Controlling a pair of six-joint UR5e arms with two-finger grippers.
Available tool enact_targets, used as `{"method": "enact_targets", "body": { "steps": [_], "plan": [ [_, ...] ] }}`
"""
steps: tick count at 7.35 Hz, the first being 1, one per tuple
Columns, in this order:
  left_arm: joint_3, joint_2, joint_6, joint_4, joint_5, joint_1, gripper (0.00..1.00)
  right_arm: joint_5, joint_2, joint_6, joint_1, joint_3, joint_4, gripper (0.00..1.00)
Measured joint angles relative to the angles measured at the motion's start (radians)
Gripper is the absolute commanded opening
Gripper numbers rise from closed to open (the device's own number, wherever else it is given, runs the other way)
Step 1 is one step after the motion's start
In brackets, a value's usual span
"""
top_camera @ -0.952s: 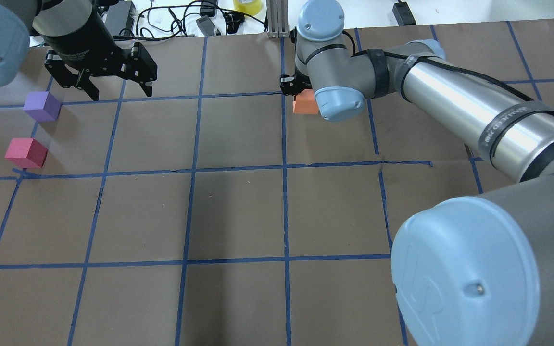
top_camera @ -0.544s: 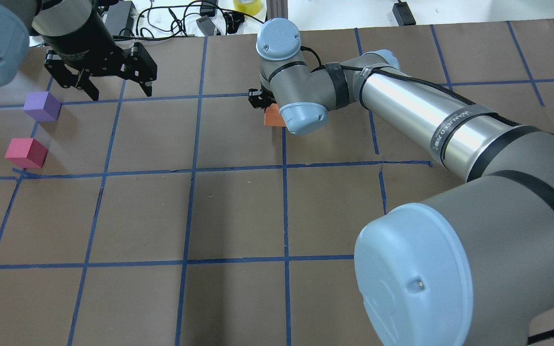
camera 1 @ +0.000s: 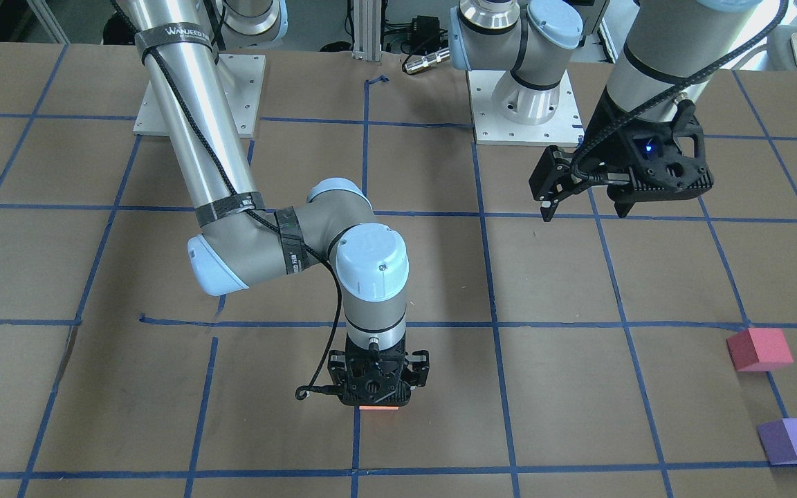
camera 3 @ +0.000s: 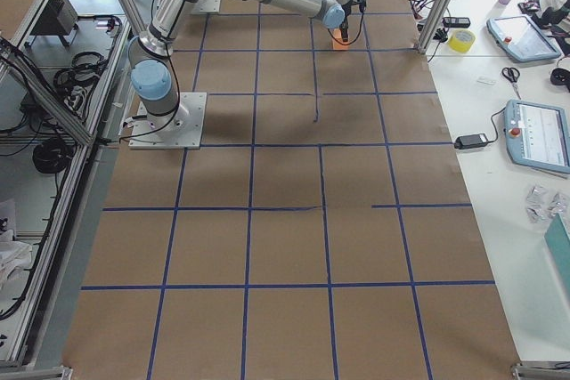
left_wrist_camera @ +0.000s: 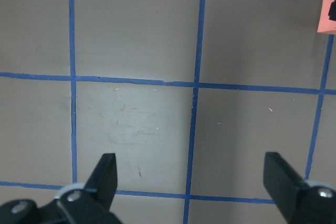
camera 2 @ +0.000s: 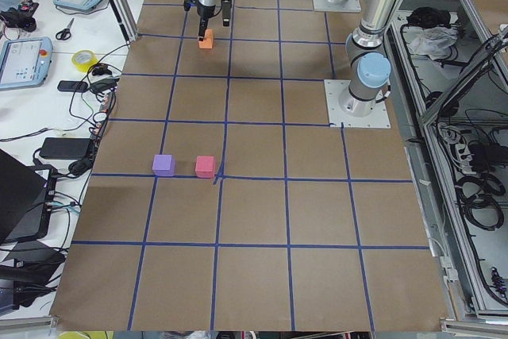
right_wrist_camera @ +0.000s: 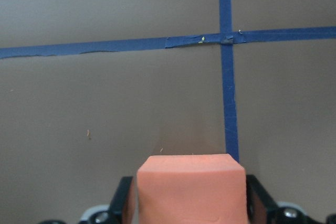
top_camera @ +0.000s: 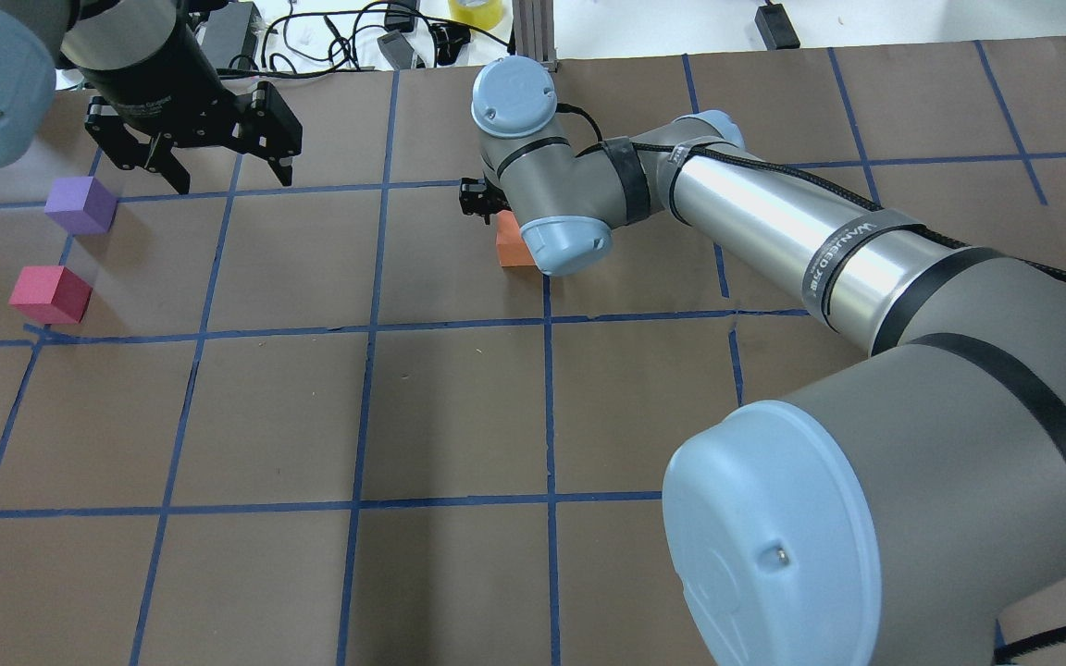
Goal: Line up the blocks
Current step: 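Carry the orange cube toward the table center and release it, then raise the right gripper away while the left gripper reaches toward the orange cube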
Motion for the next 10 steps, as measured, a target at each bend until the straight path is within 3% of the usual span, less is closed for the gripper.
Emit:
{"method": "enact_targets", "body": {
  "steps": [2, 4, 6, 10],
  "plan": [
    [0.000, -0.003, 0.001, 0.001, 0.001, 0.000, 1.00, 0.001, -0.059, 0.025, -0.010, -0.004, 0.067, 1.00],
    [-0.001, -0.029, -0.004, 0.042, 0.000, 0.001, 1.00, -0.003, -0.196, -0.023, -0.074, 0.001, 0.272, 1.00],
    [-0.009, -0.126, -0.012, 0.206, -0.004, 0.002, 1.00, -0.008, -0.343, -0.140, -0.155, 0.041, 0.470, 1.00],
    [0.011, -0.399, -0.061, 0.539, -0.005, -0.033, 1.00, -0.067, -0.630, -0.323, -0.215, 0.208, 0.678, 1.00]
  ]
}}
